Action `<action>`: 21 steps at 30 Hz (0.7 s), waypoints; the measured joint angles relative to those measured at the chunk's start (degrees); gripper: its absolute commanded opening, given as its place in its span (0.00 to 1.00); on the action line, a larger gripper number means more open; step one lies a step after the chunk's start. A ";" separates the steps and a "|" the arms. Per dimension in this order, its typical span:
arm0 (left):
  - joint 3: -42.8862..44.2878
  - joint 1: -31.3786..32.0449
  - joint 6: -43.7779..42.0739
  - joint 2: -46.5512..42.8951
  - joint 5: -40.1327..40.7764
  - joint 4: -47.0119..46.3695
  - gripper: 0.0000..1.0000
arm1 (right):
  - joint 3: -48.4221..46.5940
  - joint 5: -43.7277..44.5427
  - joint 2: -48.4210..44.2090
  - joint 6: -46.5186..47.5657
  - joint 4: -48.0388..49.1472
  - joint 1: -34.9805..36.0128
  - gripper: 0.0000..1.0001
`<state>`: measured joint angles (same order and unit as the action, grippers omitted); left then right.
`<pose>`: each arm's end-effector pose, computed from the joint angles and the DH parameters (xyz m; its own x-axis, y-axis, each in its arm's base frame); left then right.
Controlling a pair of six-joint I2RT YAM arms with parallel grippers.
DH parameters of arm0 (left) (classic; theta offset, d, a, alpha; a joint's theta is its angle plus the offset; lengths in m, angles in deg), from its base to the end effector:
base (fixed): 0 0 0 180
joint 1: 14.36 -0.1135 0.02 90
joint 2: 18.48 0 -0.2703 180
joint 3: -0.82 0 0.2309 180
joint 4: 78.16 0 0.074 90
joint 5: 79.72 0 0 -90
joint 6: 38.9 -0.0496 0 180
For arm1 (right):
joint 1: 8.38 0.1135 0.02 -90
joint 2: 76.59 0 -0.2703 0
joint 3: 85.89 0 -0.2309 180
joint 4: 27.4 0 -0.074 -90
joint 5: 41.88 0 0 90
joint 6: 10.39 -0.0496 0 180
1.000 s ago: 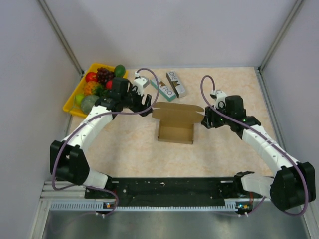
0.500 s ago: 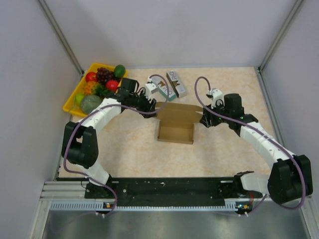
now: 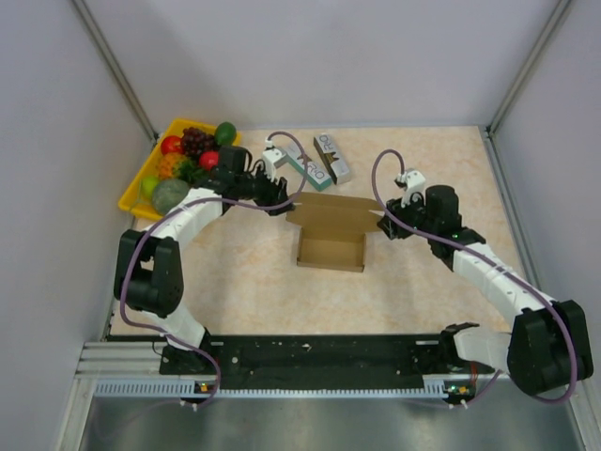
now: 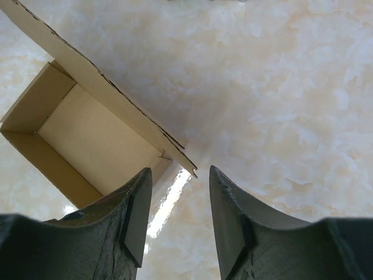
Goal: Fold the paper box
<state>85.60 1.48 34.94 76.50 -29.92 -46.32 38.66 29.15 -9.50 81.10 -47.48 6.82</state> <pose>0.3316 -0.1274 0.2670 -0.4324 0.3437 -0.8336 0.8225 0.5292 -0.2084 0.2310 0.0795 0.2523 -0.4938 -0.1596 -0.8548 -0.5278 0.8362 0.1487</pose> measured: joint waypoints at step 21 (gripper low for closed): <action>-5.77 -0.04 8.74 -0.39 -2.43 -7.63 0.43 | 3.65 -1.18 -1.22 -4.55 8.63 0.63 0.34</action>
<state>79.83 1.43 43.68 76.10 -32.35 -53.95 42.31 27.97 -10.72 76.56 -38.84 7.46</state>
